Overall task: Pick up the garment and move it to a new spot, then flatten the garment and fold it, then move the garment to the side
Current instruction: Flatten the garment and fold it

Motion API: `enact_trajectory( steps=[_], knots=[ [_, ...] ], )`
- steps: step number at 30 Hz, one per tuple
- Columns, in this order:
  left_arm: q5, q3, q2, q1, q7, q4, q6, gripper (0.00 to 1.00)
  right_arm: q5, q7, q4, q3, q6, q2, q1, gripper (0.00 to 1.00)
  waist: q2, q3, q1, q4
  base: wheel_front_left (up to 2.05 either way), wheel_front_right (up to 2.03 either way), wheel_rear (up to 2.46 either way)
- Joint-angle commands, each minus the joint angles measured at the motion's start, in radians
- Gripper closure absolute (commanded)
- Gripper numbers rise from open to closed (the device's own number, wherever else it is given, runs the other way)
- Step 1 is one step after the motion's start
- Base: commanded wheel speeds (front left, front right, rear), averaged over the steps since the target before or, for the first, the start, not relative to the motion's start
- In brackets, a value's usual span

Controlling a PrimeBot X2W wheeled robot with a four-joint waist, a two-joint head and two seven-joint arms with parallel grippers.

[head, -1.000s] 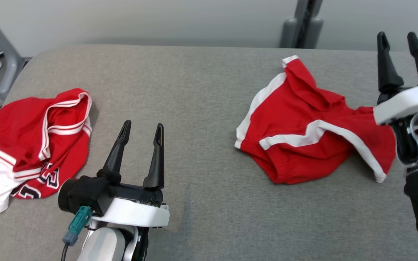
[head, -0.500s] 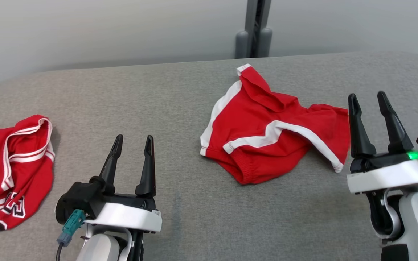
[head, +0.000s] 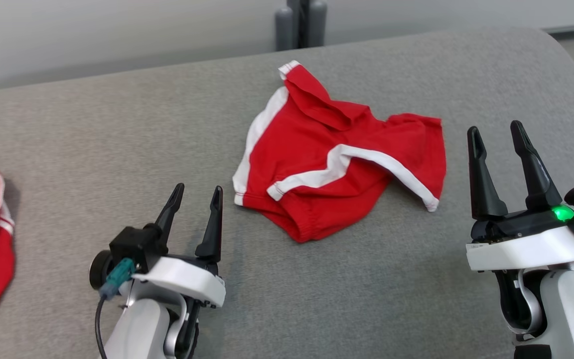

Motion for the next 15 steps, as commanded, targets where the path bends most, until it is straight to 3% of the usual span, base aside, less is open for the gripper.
enact_trajectory(
  steps=[1, 7, 15],
  knots=[
    [0.005, 0.002, 0.006, -0.044, -0.002, 0.042, -0.013, 0.00, -0.007, 0.002, -0.011, -0.001, 0.000, 0.001, 0.006, 0.00, 0.0000, 0.036, 0.0000, -0.039, 0.00, 0.00, 0.00],
    [-0.004, -0.015, 0.022, -0.154, 0.021, 0.207, -0.063, 0.00, -0.022, 0.007, -0.041, 0.000, 0.000, 0.012, 0.004, 0.00, 0.0000, 0.089, 0.0000, -0.092, 0.00, 0.00, 0.00],
    [-0.026, -0.006, 0.027, -0.244, 0.041, 0.358, -0.074, 0.00, -0.029, -0.001, -0.062, -0.004, 0.000, 0.019, 0.000, 0.00, 0.0000, 0.129, 0.0000, -0.127, 0.00, 0.00, 0.00]
  ],
)
